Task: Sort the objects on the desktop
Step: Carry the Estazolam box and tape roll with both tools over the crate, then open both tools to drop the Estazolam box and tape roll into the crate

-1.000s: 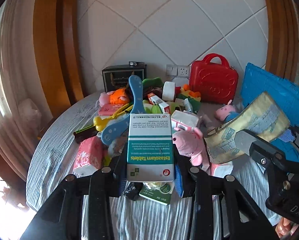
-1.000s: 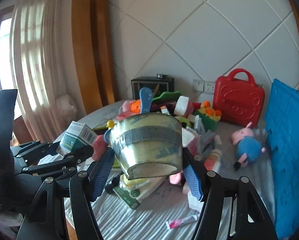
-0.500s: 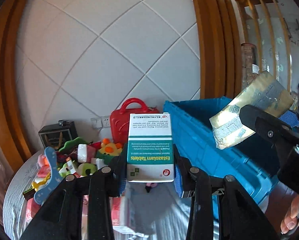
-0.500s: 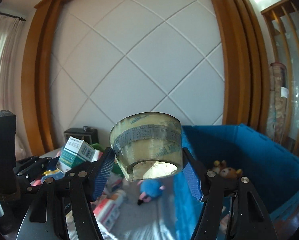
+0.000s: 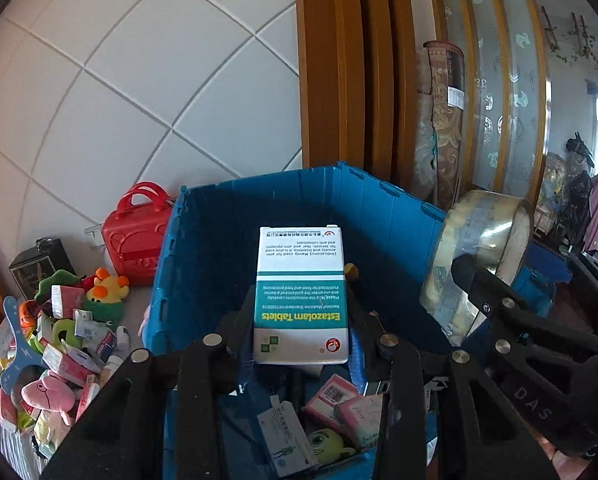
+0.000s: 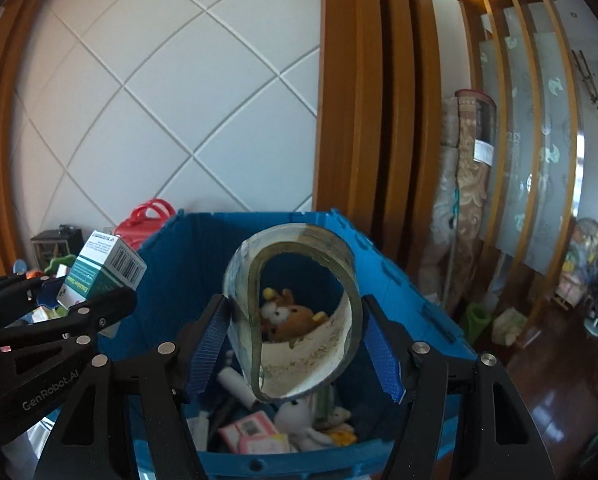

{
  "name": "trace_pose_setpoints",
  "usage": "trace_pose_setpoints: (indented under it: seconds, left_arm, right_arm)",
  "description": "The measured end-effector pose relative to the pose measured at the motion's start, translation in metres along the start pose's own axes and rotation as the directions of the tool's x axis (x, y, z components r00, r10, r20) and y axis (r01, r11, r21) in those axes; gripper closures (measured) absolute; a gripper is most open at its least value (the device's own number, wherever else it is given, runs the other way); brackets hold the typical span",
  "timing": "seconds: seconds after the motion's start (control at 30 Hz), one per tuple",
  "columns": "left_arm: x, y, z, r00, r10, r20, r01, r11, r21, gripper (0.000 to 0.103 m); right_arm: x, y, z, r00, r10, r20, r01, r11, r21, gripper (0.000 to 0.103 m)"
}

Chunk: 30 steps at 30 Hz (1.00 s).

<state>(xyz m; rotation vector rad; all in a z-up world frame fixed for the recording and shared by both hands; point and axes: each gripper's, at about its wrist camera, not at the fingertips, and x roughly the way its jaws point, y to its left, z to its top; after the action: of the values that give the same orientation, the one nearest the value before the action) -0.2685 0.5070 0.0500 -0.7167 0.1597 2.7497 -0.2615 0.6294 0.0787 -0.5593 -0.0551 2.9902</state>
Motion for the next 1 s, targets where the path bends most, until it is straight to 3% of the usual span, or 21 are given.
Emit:
trace_pose_setpoints:
  seconds: [0.13,0.47,0.53,0.57,0.6,0.63,0.73,0.8,1.0]
  left_arm:
    - [0.019,-0.018,-0.005,0.998,0.023,-0.054,-0.023,1.0,0.005,0.066]
    - [0.029,-0.025,-0.007,0.996,0.051,-0.077,-0.051,0.999,0.003,0.066]
    - [0.029,-0.025,-0.007,0.995,0.059,-0.081,-0.059,0.998,0.004,0.06]
    - [0.029,-0.025,-0.007,0.995,0.061,-0.081,-0.061,0.998,0.004,0.052]
    - [0.028,-0.026,-0.007,0.995,0.063,-0.076,-0.063,0.998,0.001,0.044]
    - [0.026,-0.025,-0.007,0.995,0.069,-0.069,-0.07,0.998,-0.003,0.042]
    - [0.023,-0.02,-0.006,0.994,0.087,-0.061,-0.088,0.996,-0.013,0.032]
    - [0.02,-0.017,-0.005,0.993,0.1,-0.058,-0.102,0.995,-0.019,0.026]
    - [0.001,-0.001,-0.008,0.994,0.108,-0.017,-0.109,0.993,-0.043,0.024]
  right_arm:
    - [0.011,-0.026,-0.015,0.999,0.017,-0.028,-0.016,1.0,0.011,0.049]
    - [0.026,-0.046,-0.02,0.997,0.069,-0.045,-0.067,0.997,0.041,0.049]
    - [0.026,-0.047,-0.02,0.996,0.072,-0.046,-0.07,0.997,0.04,0.048]
    - [0.024,-0.048,-0.021,0.997,0.067,-0.043,-0.065,0.997,0.042,0.046]
    - [0.023,-0.047,-0.021,0.997,0.063,-0.04,-0.061,0.997,0.046,0.034]
    - [0.022,-0.048,-0.021,0.998,0.059,-0.038,-0.057,0.997,0.049,0.018]
    - [0.014,-0.048,-0.022,1.0,0.022,-0.017,-0.021,0.999,0.042,0.0]
    - [0.012,-0.05,-0.021,1.0,0.018,-0.013,-0.017,0.999,0.039,0.0]
    - [0.01,-0.048,-0.016,0.999,-0.023,-0.039,0.024,0.999,0.04,0.0]
